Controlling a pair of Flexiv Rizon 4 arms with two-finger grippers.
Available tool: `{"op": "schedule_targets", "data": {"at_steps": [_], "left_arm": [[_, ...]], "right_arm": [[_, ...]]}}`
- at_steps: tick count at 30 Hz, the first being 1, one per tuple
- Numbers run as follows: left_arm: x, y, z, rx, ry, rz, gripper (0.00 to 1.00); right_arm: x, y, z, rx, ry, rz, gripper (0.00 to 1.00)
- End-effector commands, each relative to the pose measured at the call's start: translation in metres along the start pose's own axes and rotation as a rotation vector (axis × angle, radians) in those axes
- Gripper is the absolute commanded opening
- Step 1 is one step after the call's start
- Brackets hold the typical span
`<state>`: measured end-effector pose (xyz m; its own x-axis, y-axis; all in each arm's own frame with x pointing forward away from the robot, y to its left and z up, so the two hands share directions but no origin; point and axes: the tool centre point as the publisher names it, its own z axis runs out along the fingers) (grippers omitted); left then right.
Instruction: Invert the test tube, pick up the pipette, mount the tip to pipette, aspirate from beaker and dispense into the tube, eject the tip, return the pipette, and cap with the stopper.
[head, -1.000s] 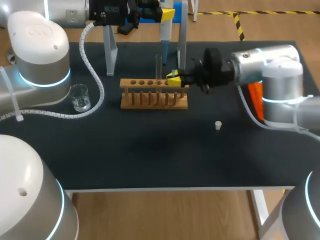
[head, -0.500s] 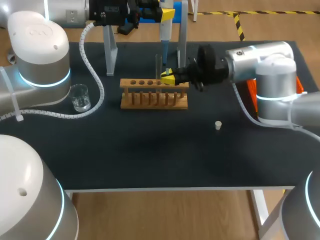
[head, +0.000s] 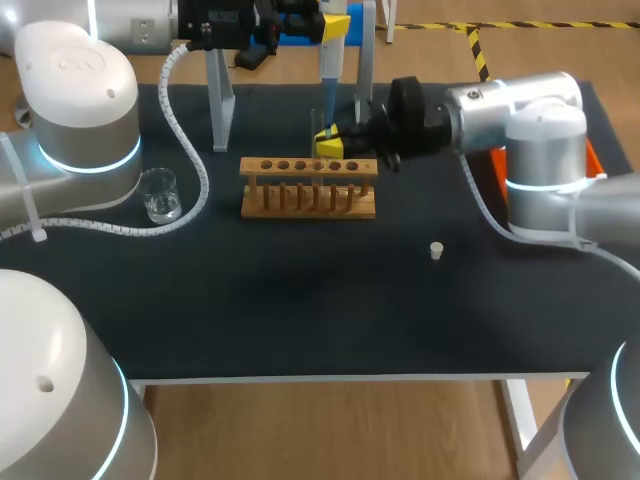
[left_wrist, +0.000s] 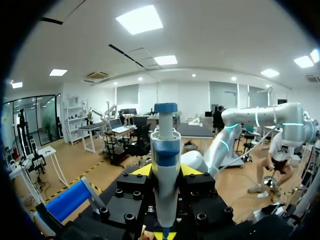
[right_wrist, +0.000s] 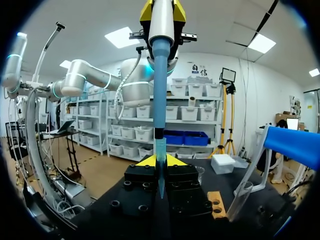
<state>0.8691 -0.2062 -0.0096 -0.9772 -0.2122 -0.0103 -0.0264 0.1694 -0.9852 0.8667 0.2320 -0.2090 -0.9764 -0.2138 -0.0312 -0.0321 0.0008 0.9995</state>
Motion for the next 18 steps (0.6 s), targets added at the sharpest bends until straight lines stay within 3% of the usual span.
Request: {"op": "schedule_targets", "data": {"at_steps": [1, 18], "left_arm": [[0.000, 0.003, -0.001, -0.001, 0.002, -0.001, 0.00], [0.000, 0.003, -0.001, -0.001, 0.002, -0.001, 0.00]], "right_arm": [[-0.002, 0.006, 0.000, 0.001, 0.005, -0.004, 0.00], [-0.004, -0.014, 0.000, 0.014, 0.001, 0.020, 0.00]]}}
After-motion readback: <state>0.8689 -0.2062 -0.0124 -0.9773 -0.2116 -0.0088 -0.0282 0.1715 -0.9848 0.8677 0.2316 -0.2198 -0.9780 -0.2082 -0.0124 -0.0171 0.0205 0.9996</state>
